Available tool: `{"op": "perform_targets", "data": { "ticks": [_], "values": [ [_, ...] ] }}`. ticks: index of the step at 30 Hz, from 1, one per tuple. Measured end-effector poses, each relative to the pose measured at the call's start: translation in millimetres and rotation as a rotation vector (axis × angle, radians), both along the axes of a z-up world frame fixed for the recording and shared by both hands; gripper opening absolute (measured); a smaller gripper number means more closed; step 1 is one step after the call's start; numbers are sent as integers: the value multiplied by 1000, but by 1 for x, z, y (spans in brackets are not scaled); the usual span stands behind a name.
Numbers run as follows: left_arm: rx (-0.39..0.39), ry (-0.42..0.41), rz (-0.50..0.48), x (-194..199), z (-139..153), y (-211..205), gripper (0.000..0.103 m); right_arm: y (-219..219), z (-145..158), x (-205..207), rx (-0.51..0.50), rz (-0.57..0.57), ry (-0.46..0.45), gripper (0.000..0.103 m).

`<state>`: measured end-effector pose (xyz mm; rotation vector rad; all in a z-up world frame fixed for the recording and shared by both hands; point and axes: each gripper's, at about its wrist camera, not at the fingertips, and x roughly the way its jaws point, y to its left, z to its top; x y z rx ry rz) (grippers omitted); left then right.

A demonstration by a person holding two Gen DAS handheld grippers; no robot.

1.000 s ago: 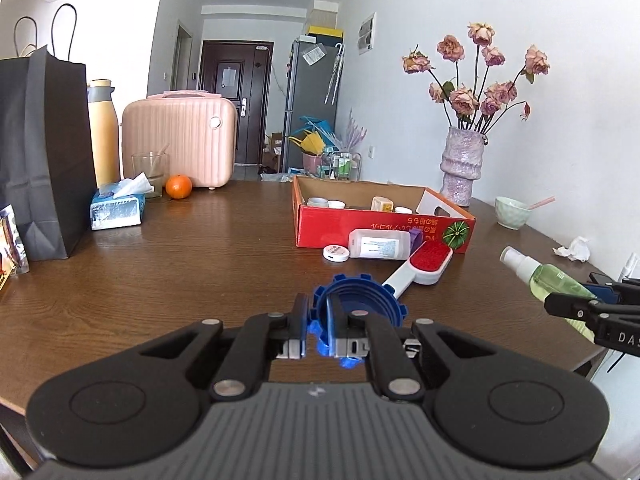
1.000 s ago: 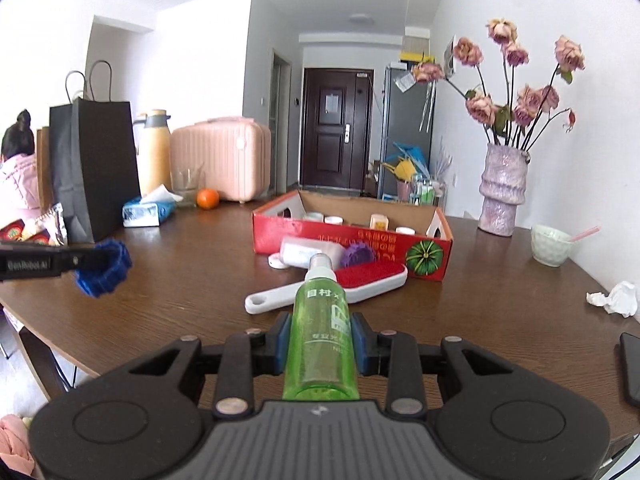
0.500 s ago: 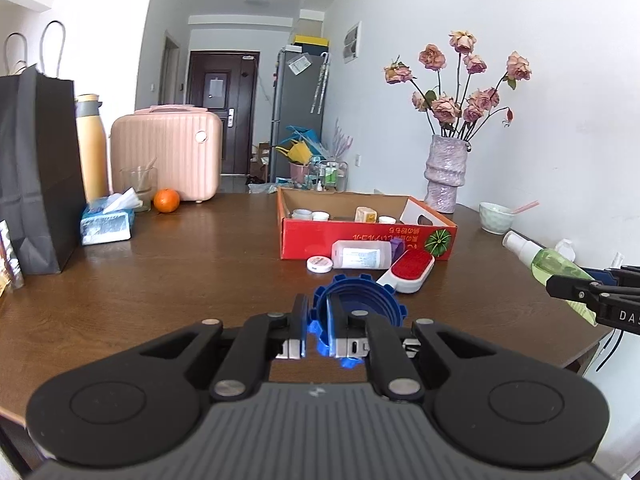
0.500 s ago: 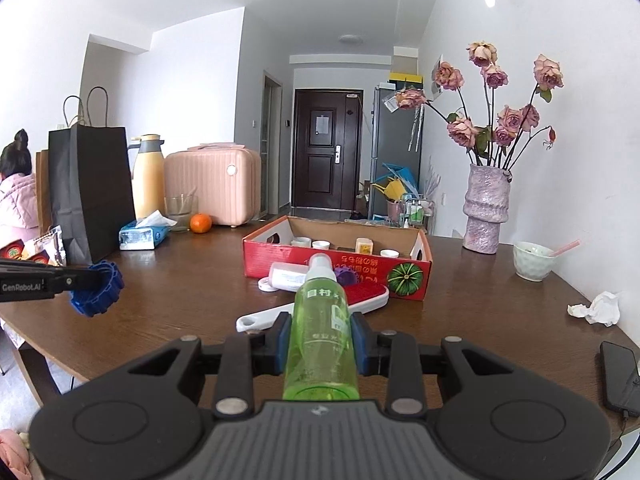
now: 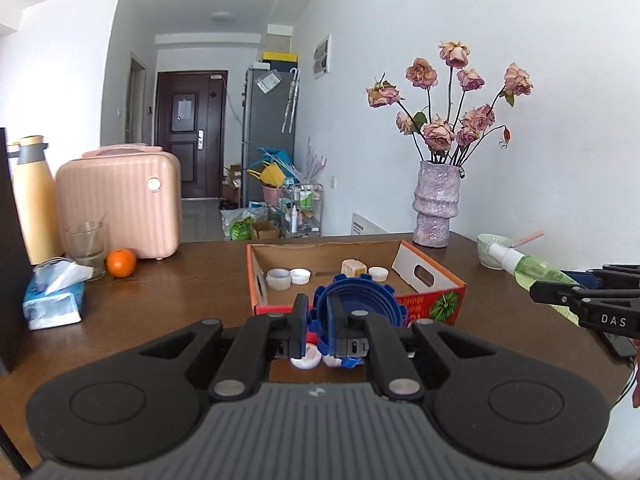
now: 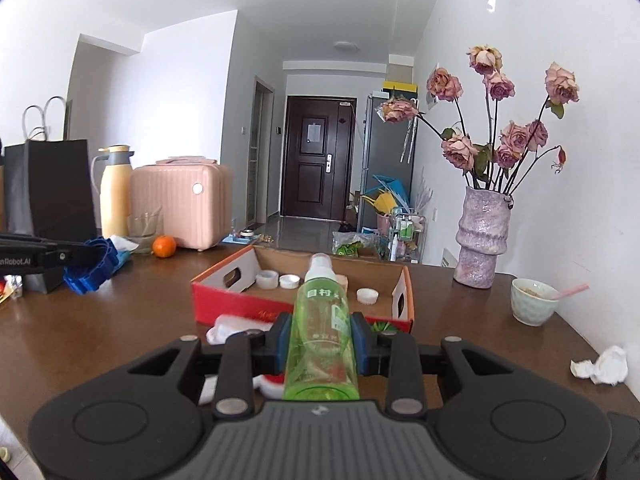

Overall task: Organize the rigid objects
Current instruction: 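Carry the spray bottle and blue cap into the red box and open both tools, then lift both tools out of the box and back toward the lint brush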

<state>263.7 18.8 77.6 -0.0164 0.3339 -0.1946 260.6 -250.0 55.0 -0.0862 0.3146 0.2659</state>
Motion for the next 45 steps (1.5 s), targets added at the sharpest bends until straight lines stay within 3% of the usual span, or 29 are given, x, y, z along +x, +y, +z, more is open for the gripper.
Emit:
{"op": "perform_targets", "data": {
  "ticks": [5,8,11,14,20,25,29,34,36,41,45],
  "values": [
    [14,44,-19,81,5,2,10,-3,7,74,-15,-4,24,30],
    [22,115,-34,142,-1,2,10,-4,7,125,-24,0,66,30],
    [26,209,-31,203,-15,1,10,3,-2,183,-91,3,133,30],
    [96,257,-24,252,-34,-7,10,8,-20,237,-129,-2,225,30],
    [186,383,-16,316,-75,-16,10,31,-67,304,-355,-66,314,30],
    [229,406,-20,326,-86,-20,12,42,-95,328,-465,-73,383,30],
    [237,406,-21,321,-79,-17,16,42,-94,339,-465,-90,390,27],
    [220,381,3,302,-52,-6,31,32,-57,332,-368,-71,387,31],
    [207,369,12,291,-36,-2,43,27,-37,326,-329,-64,381,35],
    [180,337,26,258,5,2,54,19,13,297,-262,-53,360,40],
    [164,274,50,222,40,3,74,15,47,270,-235,-41,336,48]
  ]
}}
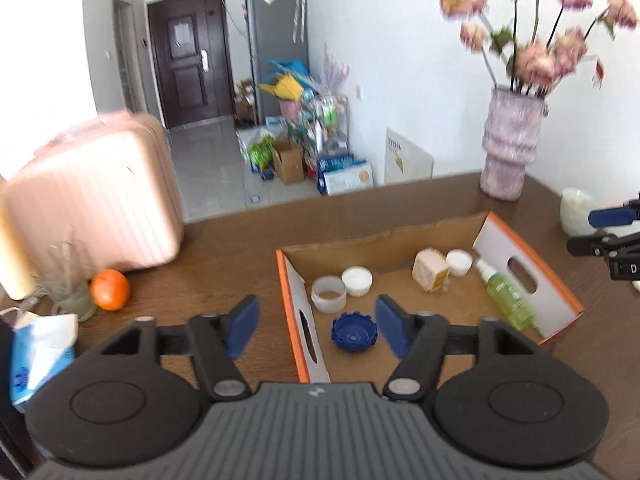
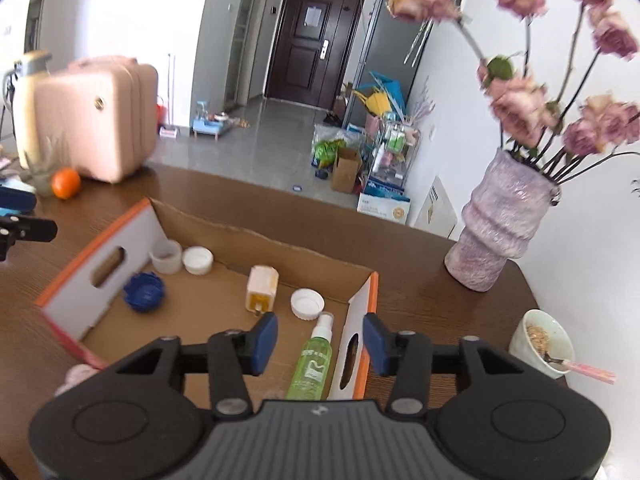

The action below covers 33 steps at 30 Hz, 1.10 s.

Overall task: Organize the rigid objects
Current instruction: 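Lift both tools out of the box and back toward the lint brush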

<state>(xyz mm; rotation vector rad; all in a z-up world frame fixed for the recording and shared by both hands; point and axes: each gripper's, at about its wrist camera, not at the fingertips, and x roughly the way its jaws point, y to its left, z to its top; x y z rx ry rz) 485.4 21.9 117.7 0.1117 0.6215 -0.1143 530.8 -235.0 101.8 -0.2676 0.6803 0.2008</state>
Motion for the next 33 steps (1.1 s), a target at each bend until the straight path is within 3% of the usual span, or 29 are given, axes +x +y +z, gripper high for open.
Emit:
{"op": "perform_targets", "data": {
  "ticks": [9,17,23,33],
  "values": [
    [-18,-150,34,-91,51,3,95,-9,62,-79,61,20,-116,62],
    [-77,-282,89,-170,75,10,103,-18,95,-149,158,48,-239,74],
    [-82,-418,133,-232,73,12,103,-30,99,-203,259,59,-364,87],
    [-79,-496,179,-322,35,24,103,-42,61,-289,345,82,-442,97]
  ]
}}
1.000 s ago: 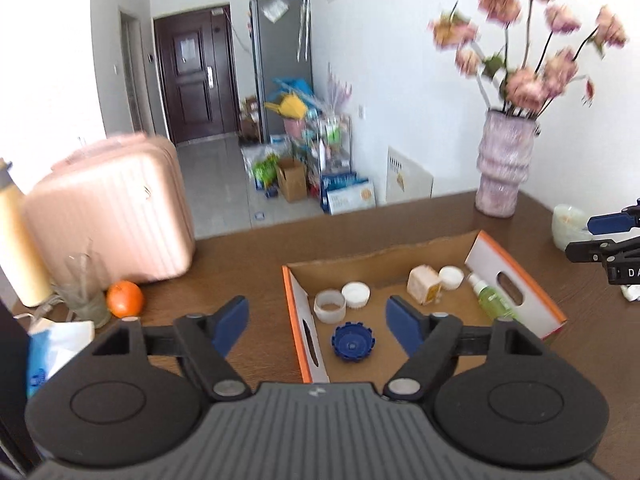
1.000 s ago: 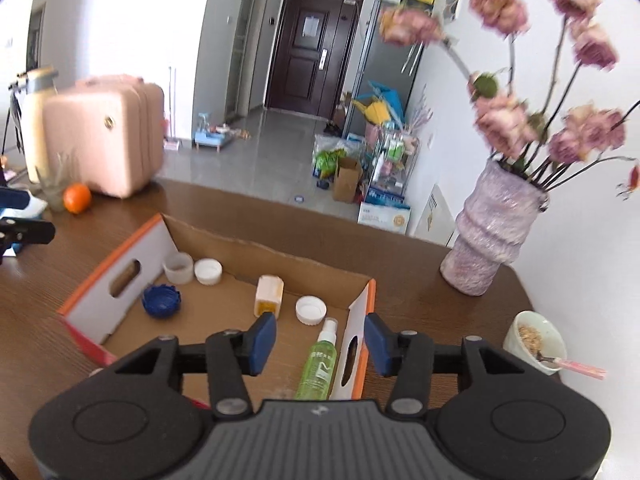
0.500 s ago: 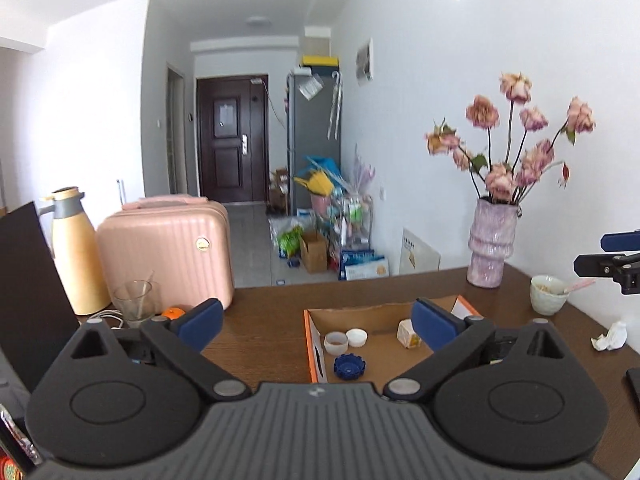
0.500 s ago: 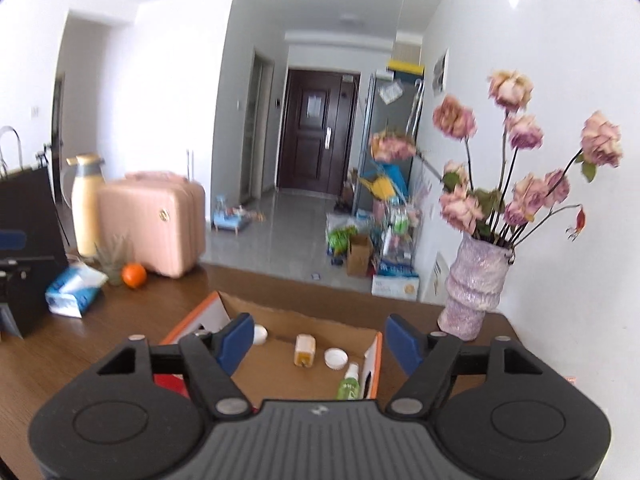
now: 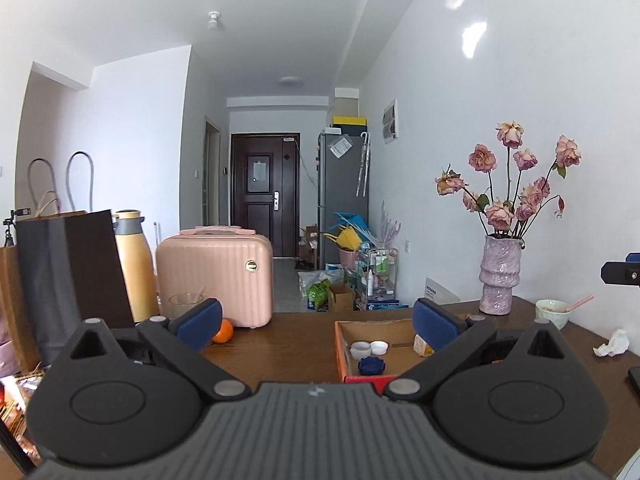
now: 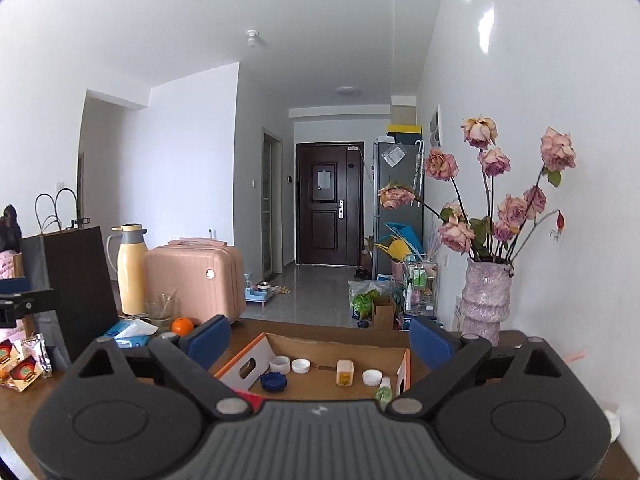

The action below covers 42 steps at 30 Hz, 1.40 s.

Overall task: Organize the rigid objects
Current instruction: 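Lift both tools out of the box and back toward the lint brush, then grasp the lint brush's red head with the right tool while the left tool grasps its white handle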

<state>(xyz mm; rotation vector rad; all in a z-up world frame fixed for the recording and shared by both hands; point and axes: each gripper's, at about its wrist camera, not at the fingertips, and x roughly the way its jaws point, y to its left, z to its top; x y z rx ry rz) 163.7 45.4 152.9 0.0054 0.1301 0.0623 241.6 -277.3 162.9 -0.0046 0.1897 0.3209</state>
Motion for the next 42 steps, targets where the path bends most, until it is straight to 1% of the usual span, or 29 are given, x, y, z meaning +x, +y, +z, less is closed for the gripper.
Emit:
{"op": "perform_targets", "data": {
  "ticks": [6,8,10,12,15,17,19,22,23,26,30,33,35,39,42],
  "values": [
    [-2,-14,38,-43,-30,13,103,-1,-32,-47,-15,-2,-34,100],
    [8,-5,49,-54,-40,15,103,-1,-42,-61,-28,-5,-39,101],
    [13,8,40,-64,-50,16,103,-1,-54,-75,-30,-5,-44,103],
    [20,29,38,-73,-62,15,103,0,-67,-90,-33,-4,-38,103],
    [31,69,23,-83,-83,15,103,6,-87,-103,-59,24,5,103],
    [18,119,25,-85,-98,16,103,10,-102,-111,-76,30,32,103],
    [23,172,11,-83,-114,16,103,14,-117,-117,-79,28,66,103],
    [53,250,13,-77,-134,16,103,18,-139,-116,-97,35,131,103],
    [61,264,9,-75,-138,15,103,19,-144,-115,-113,32,145,103],
    [56,275,2,-69,-145,16,103,18,-153,-109,-103,15,173,103],
    [54,322,-4,-55,-156,16,103,18,-161,-96,-96,-29,183,103],
    [59,365,-4,-39,-164,14,103,19,-169,-83,-103,-39,202,103],
    [58,387,-6,-29,-168,13,103,18,-176,-75,-88,-45,223,103],
    [29,414,-32,-8,-171,9,103,15,-187,-52,-74,-63,269,103],
    [-14,443,-62,15,-173,3,103,14,-192,-35,-77,-83,286,103]
  ]
}}
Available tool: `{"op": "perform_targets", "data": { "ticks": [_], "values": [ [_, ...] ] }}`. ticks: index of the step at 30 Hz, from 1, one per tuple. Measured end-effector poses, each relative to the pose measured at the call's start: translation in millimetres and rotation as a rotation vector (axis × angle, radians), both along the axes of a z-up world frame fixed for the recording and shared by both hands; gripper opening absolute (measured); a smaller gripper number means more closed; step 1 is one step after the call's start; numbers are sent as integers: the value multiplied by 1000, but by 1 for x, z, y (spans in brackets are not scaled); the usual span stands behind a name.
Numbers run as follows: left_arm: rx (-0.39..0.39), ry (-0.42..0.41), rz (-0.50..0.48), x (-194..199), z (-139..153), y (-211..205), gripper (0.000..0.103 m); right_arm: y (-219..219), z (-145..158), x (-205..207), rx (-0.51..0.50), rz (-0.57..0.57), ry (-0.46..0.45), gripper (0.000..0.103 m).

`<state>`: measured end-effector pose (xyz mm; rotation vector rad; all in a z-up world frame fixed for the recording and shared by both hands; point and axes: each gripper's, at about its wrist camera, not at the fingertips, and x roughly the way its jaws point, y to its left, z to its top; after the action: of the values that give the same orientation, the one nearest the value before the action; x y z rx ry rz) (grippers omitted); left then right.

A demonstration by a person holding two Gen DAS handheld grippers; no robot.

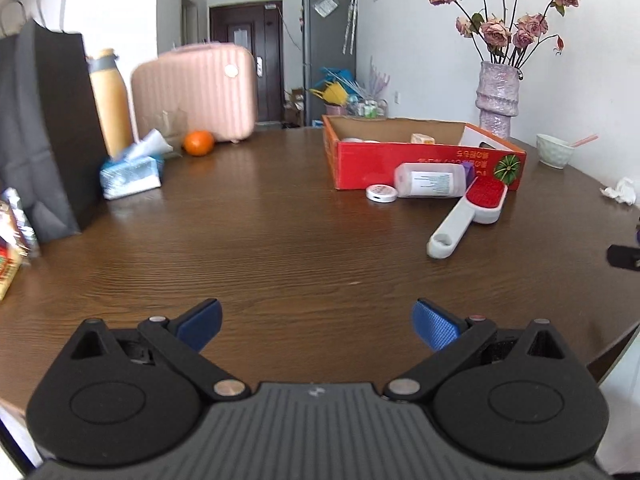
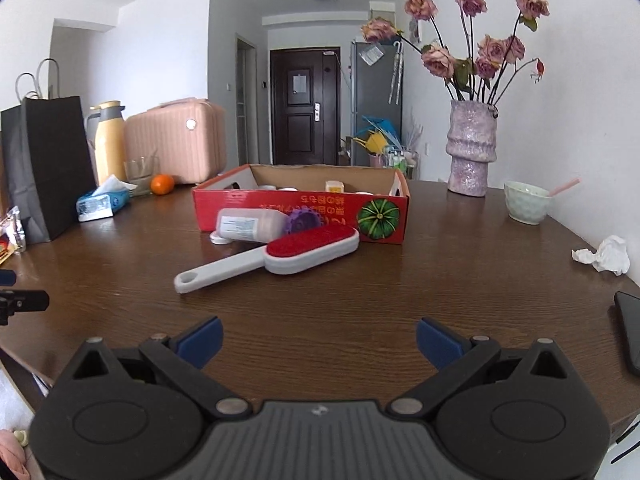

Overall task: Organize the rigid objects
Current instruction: 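Grasp the lint brush's red head with the right tool while the left tool grasps its white handle, then carry the lint brush with both tools and lower it into the red box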

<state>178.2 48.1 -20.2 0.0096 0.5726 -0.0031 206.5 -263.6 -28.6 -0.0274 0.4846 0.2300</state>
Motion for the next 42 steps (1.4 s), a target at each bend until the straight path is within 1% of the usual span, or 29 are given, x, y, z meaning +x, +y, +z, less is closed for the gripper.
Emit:
{"op": "perform_targets", "data": {
  "ticks": [3,5,7,8,9,10,12,13,14,15,16,18,19,20,21,22,23,25,29,31,32,33,34,36,39,42],
  "values": [
    [-56,34,-44,23,-2,-9,103,-2,-2,21,5,-16,12,103],
    [-118,43,-66,39,-4,-15,103,-5,-4,38,10,-35,19,102],
    [-176,46,-67,55,-4,-21,103,-9,-5,58,36,-47,32,101],
    [-189,41,-64,63,-5,-24,101,-11,-6,69,55,-47,43,99],
    [-189,39,-64,71,-6,-28,96,-13,-6,81,74,-44,55,95],
    [-184,36,-72,79,-6,-33,94,-15,-6,95,93,-34,70,93],
    [-186,37,-104,94,-9,-43,84,-19,-7,123,134,-16,91,88],
    [-193,49,-113,101,-12,-47,81,-20,-6,137,148,-13,97,87],
    [-202,71,-116,109,-15,-51,74,-21,-6,152,157,-4,102,84],
    [-208,93,-116,116,-19,-53,63,-21,-6,167,161,3,106,78],
    [-212,102,-115,122,-22,-55,57,-22,-6,181,166,0,114,74],
    [-208,111,-99,129,-29,-56,42,-24,-8,210,200,16,138,63],
    [-200,104,-93,131,-31,-56,40,-25,-10,224,219,12,161,60],
    [-194,94,-90,132,-32,-55,37,-27,-13,237,230,7,191,52],
    [-198,89,-87,133,-32,-54,35,-28,-17,248,231,8,219,46],
    [-209,88,-87,134,-32,-52,35,-28,-22,258,229,5,251,45],
    [-215,94,-84,136,-32,-52,34,-31,-27,263,259,8,254,45],
    [-212,85,-72,137,-33,-52,34,-38,-33,268,323,21,266,45],
    [-221,81,-36,137,-32,-51,28,-40,-34,271,325,57,281,44],
    [-241,84,-20,135,-31,-48,26,-42,-35,270,350,80,298,35],
    [-251,84,-19,133,-30,-46,21,-44,-37,269,381,92,308,28],
    [-250,85,-11,130,-29,-45,16,-45,-38,266,406,100,320,23],
    [-245,84,1,127,-28,-45,14,-43,-38,260,411,110,322,23],
    [-235,84,24,117,-28,-39,14,-37,-35,243,378,135,318,23],
    [-252,91,56,99,-28,-25,13,-30,-31,210,365,141,320,23],
    [-261,100,77,80,-25,-13,13,-22,-27,161,351,133,316,23]
  ]
}}
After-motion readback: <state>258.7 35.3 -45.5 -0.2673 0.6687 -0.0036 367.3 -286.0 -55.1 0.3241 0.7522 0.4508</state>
